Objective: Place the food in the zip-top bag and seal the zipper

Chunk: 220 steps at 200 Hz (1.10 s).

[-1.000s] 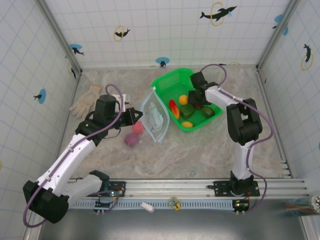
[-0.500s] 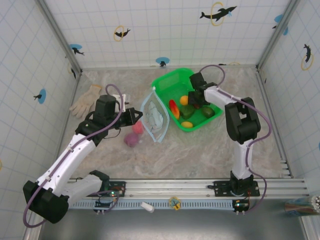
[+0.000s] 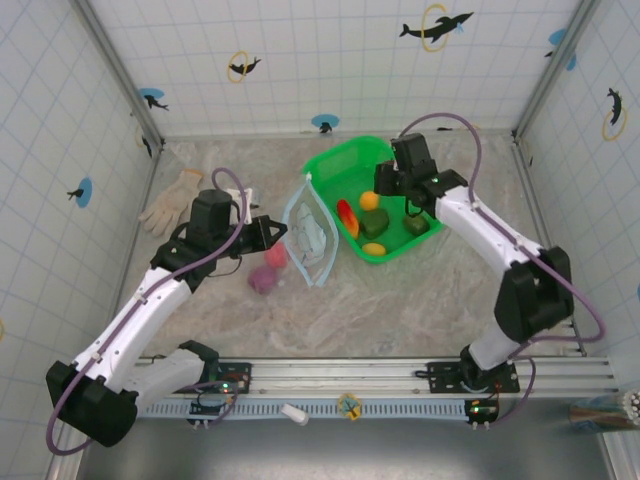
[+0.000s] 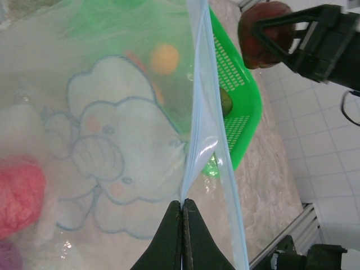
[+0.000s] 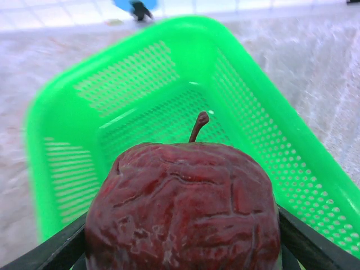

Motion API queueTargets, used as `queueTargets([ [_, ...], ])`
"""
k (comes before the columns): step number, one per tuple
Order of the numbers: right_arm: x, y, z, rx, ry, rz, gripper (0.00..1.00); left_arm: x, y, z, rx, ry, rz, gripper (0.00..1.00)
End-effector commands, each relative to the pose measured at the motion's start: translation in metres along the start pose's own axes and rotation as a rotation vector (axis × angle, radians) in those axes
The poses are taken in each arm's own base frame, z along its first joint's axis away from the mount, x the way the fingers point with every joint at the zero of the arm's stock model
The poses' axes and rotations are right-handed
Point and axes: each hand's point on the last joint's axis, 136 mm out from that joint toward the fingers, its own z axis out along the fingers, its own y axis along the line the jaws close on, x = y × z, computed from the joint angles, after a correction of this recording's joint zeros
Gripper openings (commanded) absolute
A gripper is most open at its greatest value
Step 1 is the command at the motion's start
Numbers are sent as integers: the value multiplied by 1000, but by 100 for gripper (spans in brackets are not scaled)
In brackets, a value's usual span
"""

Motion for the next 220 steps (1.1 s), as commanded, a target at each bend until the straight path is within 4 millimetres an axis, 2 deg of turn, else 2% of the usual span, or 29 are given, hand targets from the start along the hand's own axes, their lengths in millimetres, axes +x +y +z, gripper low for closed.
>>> queueTargets([
  [1,-9,45,-42,-191,-105,-34,64,-3,-10,0,58,0,-10,0],
  [21,2,81,-78,-341,-144,-77,64,-5,-18,-2,86,-6,-10,0],
  [40,25,111,-101,-477,-146,-97,64,-6,-20,-3,97,-10,-6,0],
  [56,45,132,-113,-560,-127,-115,64,-6,-20,-2,96,-6,-10,0],
  [76,66,153,-117,-609,-93,-157,64,-5,-19,-2,95,-5,-18,0],
  [108,83,169,-97,-585,-27,-151,64,-8,-24,-6,105,-19,-8,0],
  [131,89,191,-82,-581,18,-169,65,-13,-31,-12,122,-36,7,0],
  [157,86,199,-55,-483,50,-166,65,-20,-39,-19,135,-56,26,0],
  [185,84,209,-29,-419,60,-180,66,-17,-39,-18,137,-38,23,0],
  [196,82,212,-21,-407,58,-181,66,-26,-49,-25,154,-59,40,0],
  [220,78,222,-12,-427,48,-173,73,-30,-48,-26,137,-73,40,0],
])
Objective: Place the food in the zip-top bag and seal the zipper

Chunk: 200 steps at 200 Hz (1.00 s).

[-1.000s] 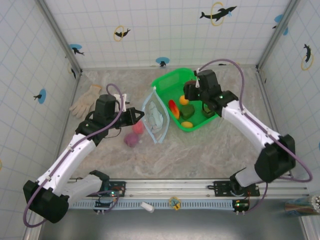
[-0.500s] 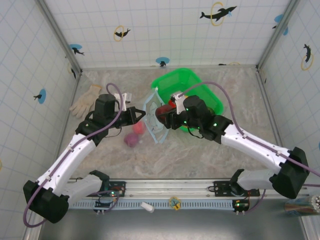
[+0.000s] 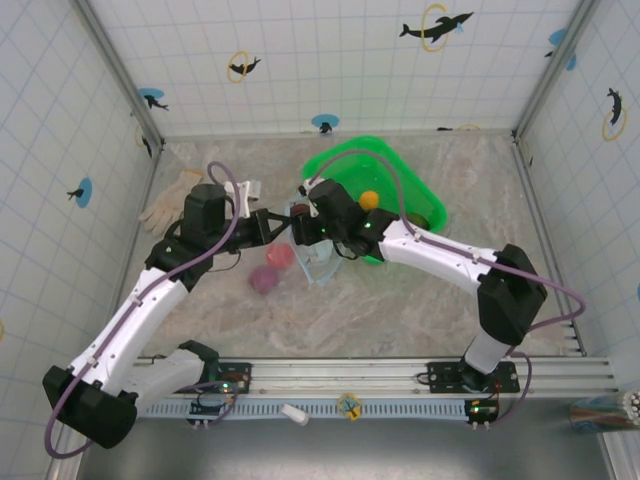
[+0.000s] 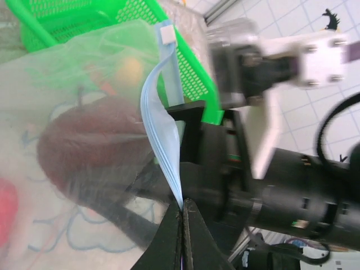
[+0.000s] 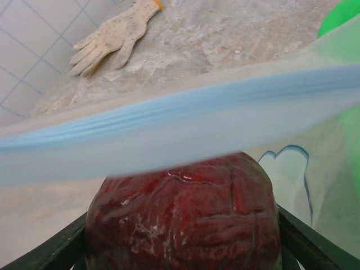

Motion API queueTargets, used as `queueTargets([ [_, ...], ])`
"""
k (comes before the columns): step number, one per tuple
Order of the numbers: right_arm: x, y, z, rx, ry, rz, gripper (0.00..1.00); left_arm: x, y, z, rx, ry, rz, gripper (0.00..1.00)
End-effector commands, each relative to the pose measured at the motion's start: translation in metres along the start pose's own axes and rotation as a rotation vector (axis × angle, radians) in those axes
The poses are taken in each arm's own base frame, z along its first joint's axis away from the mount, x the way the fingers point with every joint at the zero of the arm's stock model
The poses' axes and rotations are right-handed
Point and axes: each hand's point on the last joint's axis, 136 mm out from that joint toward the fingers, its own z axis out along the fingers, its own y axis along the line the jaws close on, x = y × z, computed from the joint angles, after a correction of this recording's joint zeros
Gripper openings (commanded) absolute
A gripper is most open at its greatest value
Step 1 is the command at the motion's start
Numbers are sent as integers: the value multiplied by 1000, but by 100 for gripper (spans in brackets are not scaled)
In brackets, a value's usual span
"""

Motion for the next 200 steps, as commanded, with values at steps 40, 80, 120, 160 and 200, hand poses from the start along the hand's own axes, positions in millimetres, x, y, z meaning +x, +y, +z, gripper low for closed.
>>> queueTargets([
  [40,-27,13,9,-22,-77,17,92,-22,-17,-13,15,-72,31,0],
  [80,-32,25,-12,-91,-112,6,91,-19,-8,-8,-6,-69,4,0],
  [120,-43,29,-46,-110,-151,-22,87,-16,5,-5,-52,-70,-13,0],
  [160,-54,27,-80,-113,-210,-28,84,-17,10,-5,-77,-83,-19,0],
  [200,-50,39,-95,-199,-191,-47,84,-19,20,-8,-132,-99,-18,0],
])
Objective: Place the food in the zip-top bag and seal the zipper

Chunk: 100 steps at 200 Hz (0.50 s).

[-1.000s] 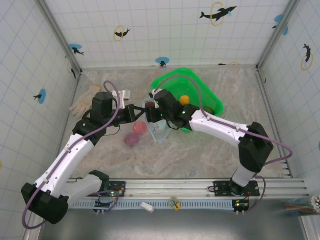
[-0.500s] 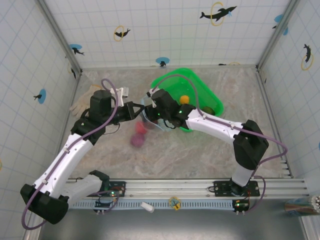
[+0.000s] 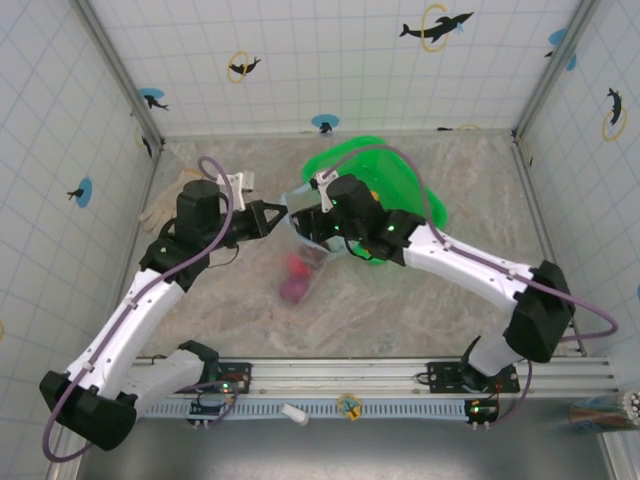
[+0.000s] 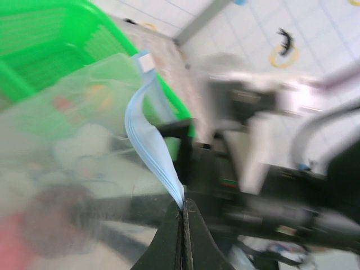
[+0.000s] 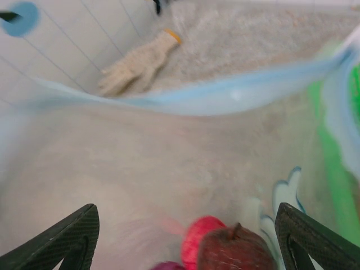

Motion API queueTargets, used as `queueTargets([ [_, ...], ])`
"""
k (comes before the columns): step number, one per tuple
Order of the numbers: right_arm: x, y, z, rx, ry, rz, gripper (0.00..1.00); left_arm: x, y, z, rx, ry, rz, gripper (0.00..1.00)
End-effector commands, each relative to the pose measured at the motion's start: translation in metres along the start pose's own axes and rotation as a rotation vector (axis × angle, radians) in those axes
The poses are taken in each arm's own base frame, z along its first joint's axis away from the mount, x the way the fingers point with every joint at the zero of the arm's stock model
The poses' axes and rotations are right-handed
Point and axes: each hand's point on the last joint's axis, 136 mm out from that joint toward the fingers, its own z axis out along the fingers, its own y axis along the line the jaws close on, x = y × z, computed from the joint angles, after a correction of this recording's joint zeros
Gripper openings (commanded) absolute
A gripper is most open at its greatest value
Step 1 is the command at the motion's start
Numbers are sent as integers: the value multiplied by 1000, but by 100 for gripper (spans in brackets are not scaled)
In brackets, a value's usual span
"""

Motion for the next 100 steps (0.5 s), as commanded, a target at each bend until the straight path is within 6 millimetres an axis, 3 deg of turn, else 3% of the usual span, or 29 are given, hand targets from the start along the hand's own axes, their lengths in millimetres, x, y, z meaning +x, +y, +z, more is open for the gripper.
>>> queueTargets([
  [1,-23,24,-26,-107,-69,-18,84,1,23,0,-109,-15,-17,0],
  [38,-28,18,-32,-62,-85,-8,81,-11,18,-11,-138,-53,22,0],
  [78,-45,19,-52,-67,-138,9,58,-32,5,-30,-179,-106,87,0],
  [100,-52,22,-64,-83,-165,18,55,-40,-1,-38,-185,-124,109,0],
])
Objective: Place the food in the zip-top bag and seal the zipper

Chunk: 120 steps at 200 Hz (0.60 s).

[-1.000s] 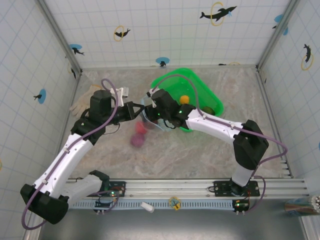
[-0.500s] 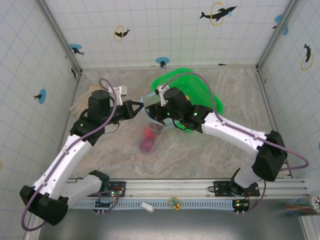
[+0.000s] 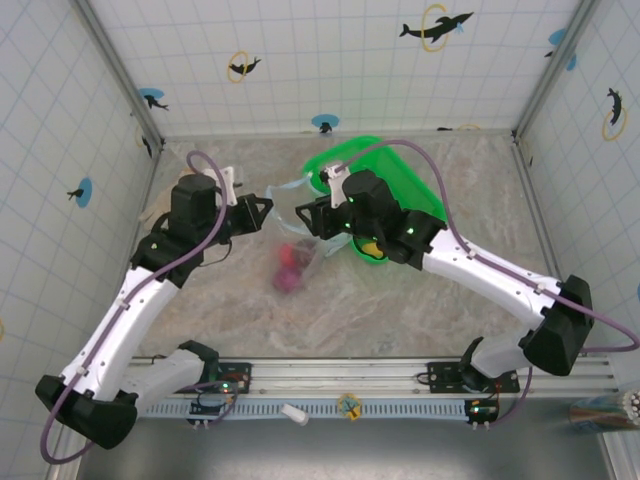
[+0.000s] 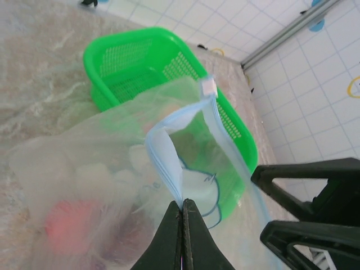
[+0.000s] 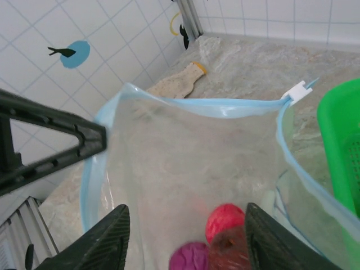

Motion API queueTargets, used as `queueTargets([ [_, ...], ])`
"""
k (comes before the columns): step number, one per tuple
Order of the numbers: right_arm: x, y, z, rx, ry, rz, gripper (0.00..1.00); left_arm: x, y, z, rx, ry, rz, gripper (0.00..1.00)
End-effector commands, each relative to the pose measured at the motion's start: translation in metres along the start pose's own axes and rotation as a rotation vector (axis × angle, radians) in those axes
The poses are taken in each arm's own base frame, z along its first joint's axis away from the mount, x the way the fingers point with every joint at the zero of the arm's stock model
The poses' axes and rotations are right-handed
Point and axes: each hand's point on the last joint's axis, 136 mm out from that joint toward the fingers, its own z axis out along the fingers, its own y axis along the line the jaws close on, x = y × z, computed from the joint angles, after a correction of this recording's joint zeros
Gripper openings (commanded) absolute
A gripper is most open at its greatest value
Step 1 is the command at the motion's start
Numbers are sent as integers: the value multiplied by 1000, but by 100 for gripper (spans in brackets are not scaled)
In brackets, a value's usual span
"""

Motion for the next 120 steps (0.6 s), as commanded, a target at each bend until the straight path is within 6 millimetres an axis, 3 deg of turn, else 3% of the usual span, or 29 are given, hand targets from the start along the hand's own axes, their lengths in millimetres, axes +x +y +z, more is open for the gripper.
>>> queueTargets([
  [1,-32,11,-29,-33,-99,8,55,-17,-6,-17,-24,-53,59,0],
  [24,-32,5,-37,-11,-112,2,55,-20,-9,-17,-21,-53,74,0],
  [49,-25,-19,-39,56,-100,17,58,-5,-11,-2,29,24,54,0],
  [85,3,-88,-38,269,-11,61,63,30,-4,22,100,141,-7,0],
  [120,47,-154,-34,366,131,200,72,40,3,29,99,154,-28,0],
])
